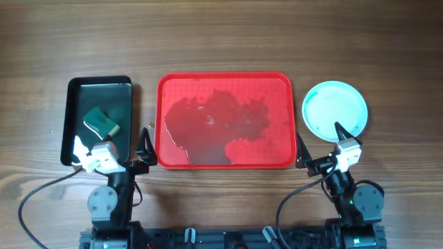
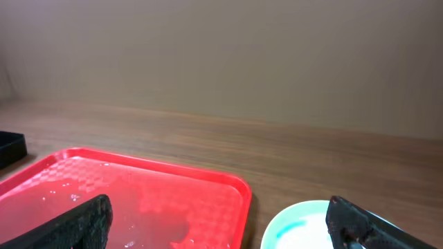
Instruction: Clean dirty plates on tray and stack at the side
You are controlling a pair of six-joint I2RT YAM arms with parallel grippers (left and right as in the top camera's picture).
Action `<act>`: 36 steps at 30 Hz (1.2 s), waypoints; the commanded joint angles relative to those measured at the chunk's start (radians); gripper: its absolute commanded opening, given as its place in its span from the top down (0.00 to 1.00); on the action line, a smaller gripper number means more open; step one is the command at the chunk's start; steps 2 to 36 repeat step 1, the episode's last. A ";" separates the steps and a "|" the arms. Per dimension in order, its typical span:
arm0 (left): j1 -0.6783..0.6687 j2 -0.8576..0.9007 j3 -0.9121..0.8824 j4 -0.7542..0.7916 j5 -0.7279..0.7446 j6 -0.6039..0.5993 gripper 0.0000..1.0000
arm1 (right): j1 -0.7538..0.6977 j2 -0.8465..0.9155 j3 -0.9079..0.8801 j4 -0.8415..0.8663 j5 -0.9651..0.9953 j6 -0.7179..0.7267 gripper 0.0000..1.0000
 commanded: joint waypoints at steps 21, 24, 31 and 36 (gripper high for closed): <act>-0.005 -0.011 -0.006 0.002 -0.010 0.024 0.00 | 0.005 -0.009 -0.001 0.002 -0.010 0.002 0.00; -0.005 -0.011 -0.006 0.002 -0.010 0.024 0.00 | 0.005 -0.009 -0.001 0.002 -0.010 0.002 0.00; -0.005 -0.011 -0.006 0.002 -0.010 0.024 0.00 | 0.005 -0.009 -0.001 0.002 -0.010 0.002 0.00; -0.005 -0.011 -0.006 0.002 -0.010 0.024 0.00 | 0.005 -0.009 -0.001 0.002 -0.010 0.002 0.00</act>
